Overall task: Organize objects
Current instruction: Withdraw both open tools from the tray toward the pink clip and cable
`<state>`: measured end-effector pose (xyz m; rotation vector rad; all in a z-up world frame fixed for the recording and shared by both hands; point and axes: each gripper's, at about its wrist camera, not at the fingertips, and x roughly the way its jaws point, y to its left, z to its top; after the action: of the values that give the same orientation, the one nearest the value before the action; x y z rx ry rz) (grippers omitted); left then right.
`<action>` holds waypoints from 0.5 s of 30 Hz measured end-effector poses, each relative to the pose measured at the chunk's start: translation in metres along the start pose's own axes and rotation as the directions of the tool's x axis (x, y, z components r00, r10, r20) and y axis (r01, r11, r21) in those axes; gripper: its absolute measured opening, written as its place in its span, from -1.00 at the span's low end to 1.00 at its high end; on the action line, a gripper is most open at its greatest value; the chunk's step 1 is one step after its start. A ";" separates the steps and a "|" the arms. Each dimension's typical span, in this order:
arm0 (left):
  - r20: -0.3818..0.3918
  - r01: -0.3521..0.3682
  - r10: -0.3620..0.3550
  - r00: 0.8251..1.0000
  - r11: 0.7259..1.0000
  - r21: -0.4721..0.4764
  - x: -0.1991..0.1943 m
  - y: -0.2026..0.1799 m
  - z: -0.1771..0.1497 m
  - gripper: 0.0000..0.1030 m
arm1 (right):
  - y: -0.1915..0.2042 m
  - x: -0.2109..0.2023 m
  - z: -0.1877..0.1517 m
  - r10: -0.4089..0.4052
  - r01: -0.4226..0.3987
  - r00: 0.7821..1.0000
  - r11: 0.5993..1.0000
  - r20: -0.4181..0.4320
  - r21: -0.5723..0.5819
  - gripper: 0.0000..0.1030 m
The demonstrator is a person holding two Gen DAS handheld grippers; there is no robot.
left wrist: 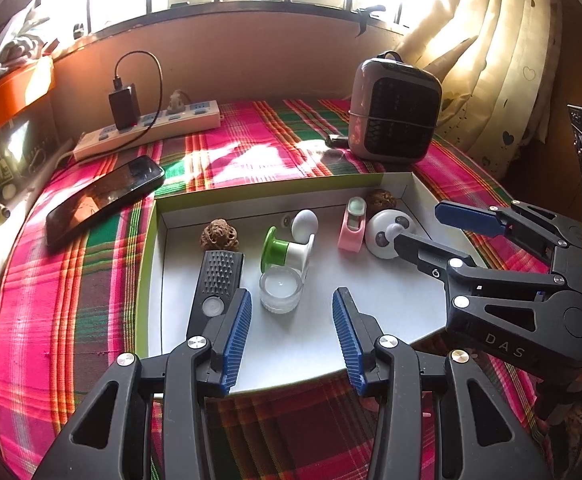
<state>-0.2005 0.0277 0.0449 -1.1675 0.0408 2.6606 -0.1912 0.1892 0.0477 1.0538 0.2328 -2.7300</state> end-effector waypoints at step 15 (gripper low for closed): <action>0.013 0.003 -0.003 1.000 0.999 -0.033 -0.022 0.003 -0.016 -0.20 | -0.006 -0.031 -0.022 0.007 -0.007 1.000 0.999 0.023 0.035 -0.01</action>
<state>-0.1754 0.0182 0.0498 -1.1590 -0.0067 2.6759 -0.1561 0.2036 0.0527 1.0290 0.1784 -2.7479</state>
